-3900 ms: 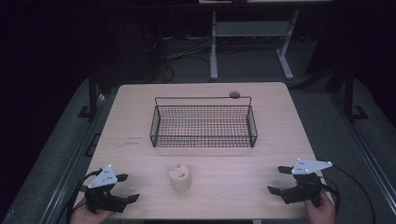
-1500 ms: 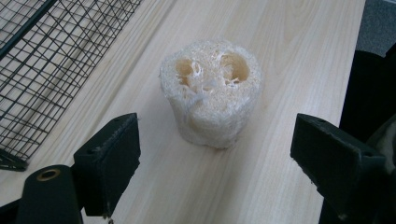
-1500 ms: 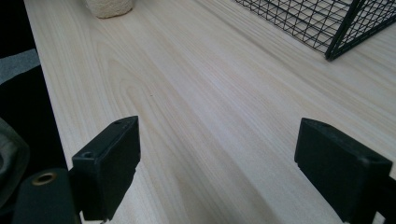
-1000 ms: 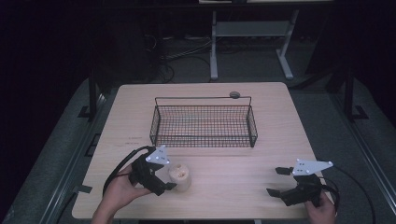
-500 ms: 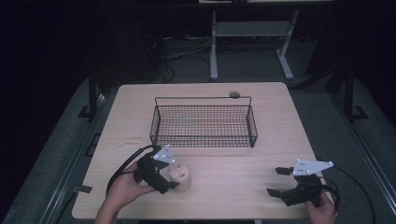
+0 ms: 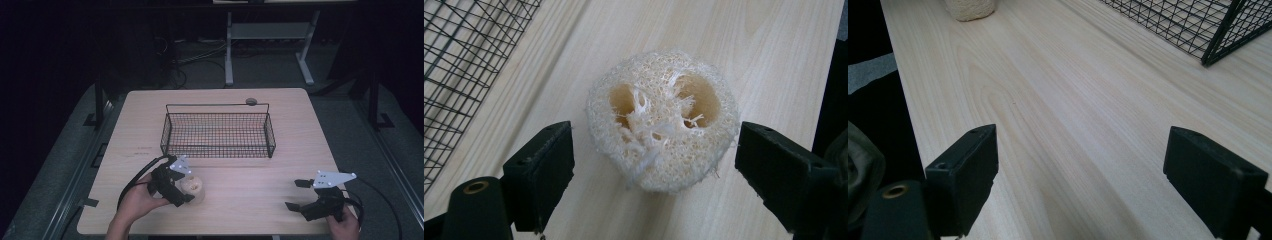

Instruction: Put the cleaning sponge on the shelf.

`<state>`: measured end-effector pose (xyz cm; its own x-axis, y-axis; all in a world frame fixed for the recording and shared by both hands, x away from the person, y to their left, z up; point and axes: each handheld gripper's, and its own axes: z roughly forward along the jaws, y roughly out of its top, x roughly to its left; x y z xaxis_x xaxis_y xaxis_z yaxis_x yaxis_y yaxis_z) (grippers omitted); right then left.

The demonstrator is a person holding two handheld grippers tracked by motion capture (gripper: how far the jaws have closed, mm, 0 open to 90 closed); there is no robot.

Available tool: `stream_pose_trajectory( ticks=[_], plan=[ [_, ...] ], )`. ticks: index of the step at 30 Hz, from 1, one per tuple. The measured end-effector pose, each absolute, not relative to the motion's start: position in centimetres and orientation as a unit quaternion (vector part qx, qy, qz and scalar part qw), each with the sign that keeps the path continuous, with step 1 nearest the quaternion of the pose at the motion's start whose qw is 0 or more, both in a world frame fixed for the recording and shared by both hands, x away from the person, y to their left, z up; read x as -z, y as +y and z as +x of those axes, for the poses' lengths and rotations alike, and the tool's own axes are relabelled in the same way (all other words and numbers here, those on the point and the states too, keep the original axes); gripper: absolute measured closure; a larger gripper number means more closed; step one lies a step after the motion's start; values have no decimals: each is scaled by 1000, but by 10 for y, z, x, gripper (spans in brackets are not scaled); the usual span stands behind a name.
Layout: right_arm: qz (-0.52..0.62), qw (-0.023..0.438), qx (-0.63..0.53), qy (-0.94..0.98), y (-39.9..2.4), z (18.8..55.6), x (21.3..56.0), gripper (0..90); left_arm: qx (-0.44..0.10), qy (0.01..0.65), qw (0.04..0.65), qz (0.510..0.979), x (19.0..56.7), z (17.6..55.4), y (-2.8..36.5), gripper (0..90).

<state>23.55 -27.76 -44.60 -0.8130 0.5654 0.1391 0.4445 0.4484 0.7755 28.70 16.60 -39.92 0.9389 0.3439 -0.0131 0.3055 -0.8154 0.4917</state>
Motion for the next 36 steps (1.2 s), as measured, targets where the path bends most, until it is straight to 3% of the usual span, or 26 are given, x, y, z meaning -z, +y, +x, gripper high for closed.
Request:
stream_pose_trajectory(
  ticks=[25,27,36],
  plan=[
    [298,71,-434,847,-278,236,446,138,-16,170,234,957,404,296,154,160],
    [298,71,-432,848,-277,235,446,138,-13,166,232,958,405,296,152,226],
    [298,71,-432,848,-277,236,446,138,-7,168,230,959,406,298,152,272]
  ],
)
